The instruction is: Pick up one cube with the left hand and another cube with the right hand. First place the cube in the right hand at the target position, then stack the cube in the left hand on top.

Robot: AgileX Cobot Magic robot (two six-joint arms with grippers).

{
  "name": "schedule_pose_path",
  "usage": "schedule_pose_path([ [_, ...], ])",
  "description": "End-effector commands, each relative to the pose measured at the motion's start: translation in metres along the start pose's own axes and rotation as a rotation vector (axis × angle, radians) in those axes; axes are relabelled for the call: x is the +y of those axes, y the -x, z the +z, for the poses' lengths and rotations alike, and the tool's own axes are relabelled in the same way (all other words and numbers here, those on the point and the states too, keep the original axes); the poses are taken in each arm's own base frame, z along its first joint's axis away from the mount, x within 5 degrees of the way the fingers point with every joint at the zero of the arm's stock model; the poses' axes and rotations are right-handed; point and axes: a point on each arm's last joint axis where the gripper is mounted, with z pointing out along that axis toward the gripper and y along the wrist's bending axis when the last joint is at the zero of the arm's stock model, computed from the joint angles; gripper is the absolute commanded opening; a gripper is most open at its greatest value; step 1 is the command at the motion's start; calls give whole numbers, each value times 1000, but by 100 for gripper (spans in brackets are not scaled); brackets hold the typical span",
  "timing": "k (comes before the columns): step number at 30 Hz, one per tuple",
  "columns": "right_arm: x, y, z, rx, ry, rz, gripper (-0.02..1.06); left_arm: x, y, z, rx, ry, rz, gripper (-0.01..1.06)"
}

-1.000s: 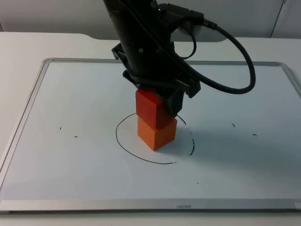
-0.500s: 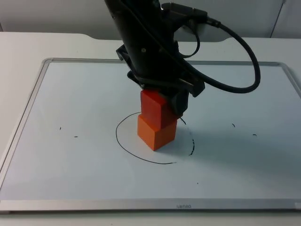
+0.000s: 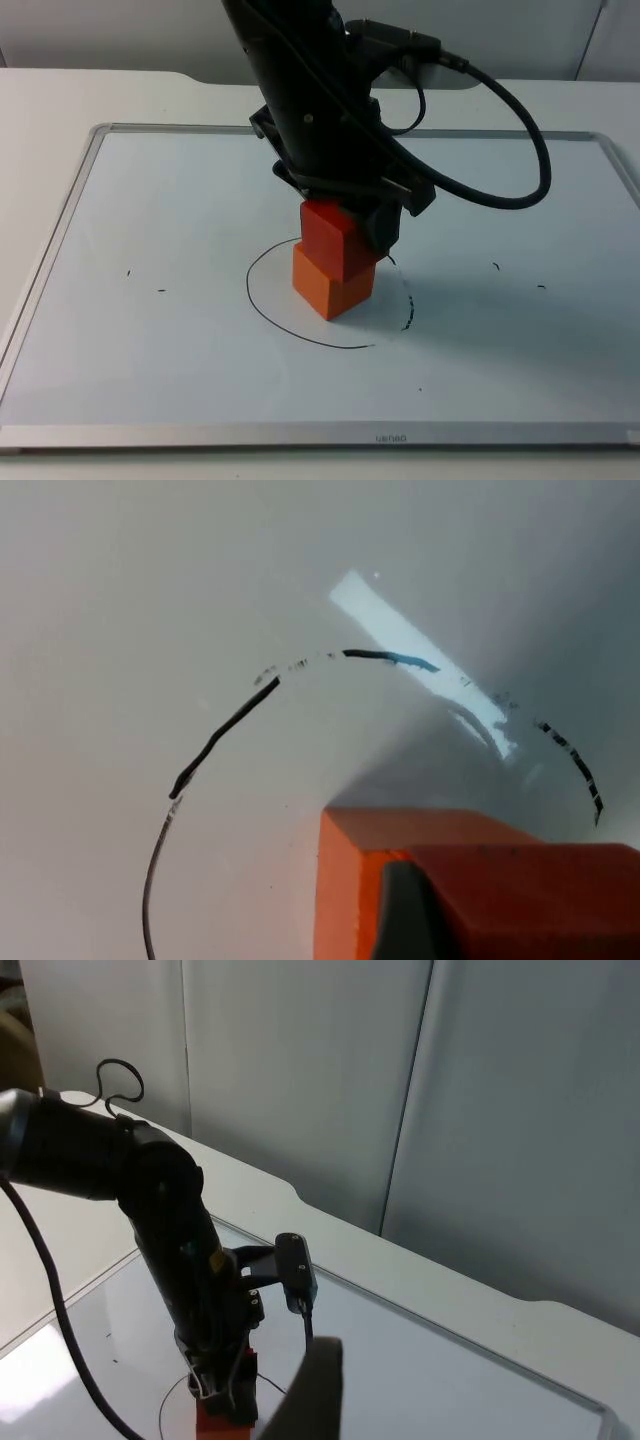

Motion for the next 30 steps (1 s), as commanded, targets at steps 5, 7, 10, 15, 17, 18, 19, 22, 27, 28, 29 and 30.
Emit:
schedule_pose_path([
  [5, 1, 0, 2, -6, 3, -2, 81, -1, -2, 4, 22, -7, 5, 0],
  [7, 1, 0, 2, -6, 3, -2, 81, -1, -2, 4, 21, -7, 5, 1],
  [10, 1, 0, 2, -6, 3, -2, 81, -1, -3, 4, 30, -9, 6, 7],
  [15, 1, 0, 2, -6, 3, -2, 81, -1, -3, 4, 39, -12, 6, 26],
  [17, 1, 0, 2, -6, 5, -1, 81, -1, -3, 4, 39, -12, 2, 31],
  [18, 1, 0, 2, -6, 5, -1, 81, -2, -4, 4, 46, -14, 2, 39],
  [19, 1, 0, 2, -6, 5, -1, 81, -2, -4, 4, 48, -15, 2, 43],
  [22, 1, 0, 2, -6, 5, -1, 81, -2, -4, 4, 52, -16, 2, 52],
  [27, 1, 0, 2, -6, 5, 3, 81, -3, -4, -1, 52, -19, 5, 73],
  [28, 1, 0, 2, -6, 5, 3, 81, -4, -4, -4, 49, -19, 6, 73],
  [29, 1, 0, 2, -6, 5, 3, 81, -4, -4, -5, 46, -18, 7, 73],
  [30, 1, 0, 2, -6, 5, 3, 81, -4, -4, -5, 46, -18, 7, 73],
])
